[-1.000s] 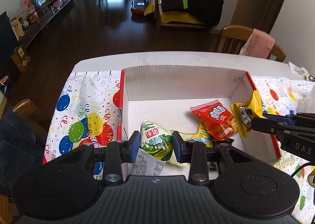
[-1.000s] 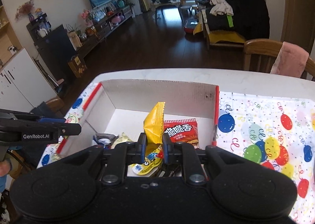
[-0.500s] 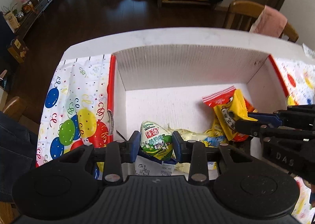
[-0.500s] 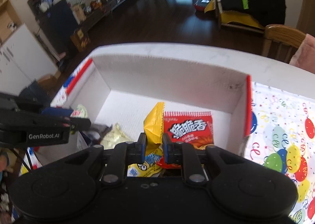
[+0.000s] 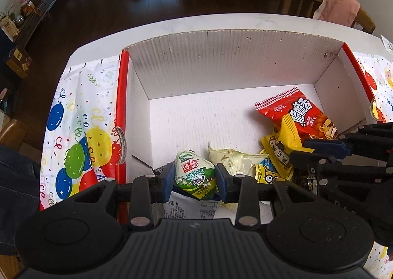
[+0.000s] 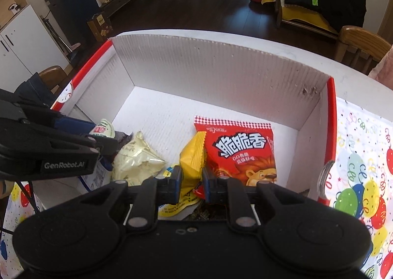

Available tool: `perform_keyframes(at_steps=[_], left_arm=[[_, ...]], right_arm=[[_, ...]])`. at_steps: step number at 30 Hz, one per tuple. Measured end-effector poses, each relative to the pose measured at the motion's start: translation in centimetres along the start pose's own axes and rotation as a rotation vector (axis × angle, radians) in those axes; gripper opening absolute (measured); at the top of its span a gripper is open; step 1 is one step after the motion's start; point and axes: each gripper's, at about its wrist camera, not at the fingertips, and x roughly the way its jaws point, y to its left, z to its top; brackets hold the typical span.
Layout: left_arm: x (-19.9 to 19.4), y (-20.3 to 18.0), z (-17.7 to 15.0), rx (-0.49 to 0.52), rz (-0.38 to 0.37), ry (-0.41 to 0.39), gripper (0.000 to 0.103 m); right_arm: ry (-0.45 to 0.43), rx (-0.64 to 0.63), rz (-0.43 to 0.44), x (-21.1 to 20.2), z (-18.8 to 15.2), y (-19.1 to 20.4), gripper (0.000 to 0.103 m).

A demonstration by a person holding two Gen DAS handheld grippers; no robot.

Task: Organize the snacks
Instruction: 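Carry both snacks into the red box and open both tools, then withdraw both tools from the box toward the remaining snacks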

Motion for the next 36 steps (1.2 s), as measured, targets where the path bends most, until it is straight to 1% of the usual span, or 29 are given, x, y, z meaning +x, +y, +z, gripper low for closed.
perform_keyframes(at_steps=[2,3,5,6,7,13,18,21,23,25,29,31,35,36], left_arm=[[-0.2,0.1,-0.1,-0.003,-0.001,-0.005,0.036],[-0.3,0.1,-0.2,-0.006,-0.002,-0.009,0.037],[-0.5,0.3,-0.4,-0.018,-0.004,-0.019,0.046],[-0.8,0.5,-0.5,-0.026,-0.008,-0.027,0.053],[-1.1,0.7,-0.6,-0.031,-0.013,-0.037,0.056],[-3.2,1.4,-1.6,-0.046,-0.031,-0.090,0.056],[-5.3,1.9,-2.6,-0.065,-0.049,-0.137,0.056],[-6.7,2.0,-3.4,-0.060,-0.055,-0.170,0.056],[-7.6,1.9,-4.0,-0.054,-0.058,-0.189,0.056],[-8.5,1.8,-4.6,-0.052,-0.066,-0.206,0.056],[-10.4,1.6,-6.1,-0.043,-0.075,-0.247,0.059],[-11.3,1.5,-6.8,-0.035,-0.079,-0.268,0.060],[-13.1,1.4,-8.4,-0.028,-0.092,-0.304,0.064],[-13.4,1.4,-8.8,-0.027,-0.095,-0.312,0.064]], right_arm=[[-0.008,0.006,-0.001,-0.3,-0.1,-0.1,0.019],[-0.012,0.013,0.001,-0.5,-0.1,-0.1,0.023],[-0.021,0.021,0.007,-1.0,-0.2,-0.2,0.024],[-0.023,0.024,0.009,-1.2,-0.2,-0.2,0.025],[-0.026,0.026,0.008,-1.4,-0.2,-0.1,0.026],[-0.066,0.045,0.010,-3.4,-0.8,0.1,0.032],[-0.102,0.056,0.021,-5.4,-1.5,0.2,0.034],[-0.124,0.060,0.028,-6.7,-2.0,0.4,0.036],[-0.140,0.063,0.031,-7.6,-2.4,0.6,0.040],[-0.162,0.068,0.034,-8.6,-2.8,0.9,0.050],[-0.199,0.070,0.041,-10.2,-3.7,1.6,0.053],[-0.217,0.078,0.041,-11.1,-4.2,1.9,0.062],[-0.251,0.079,0.050,-12.7,-5.3,2.7,0.066],[-0.258,0.080,0.052,-13.1,-5.5,2.9,0.068]])
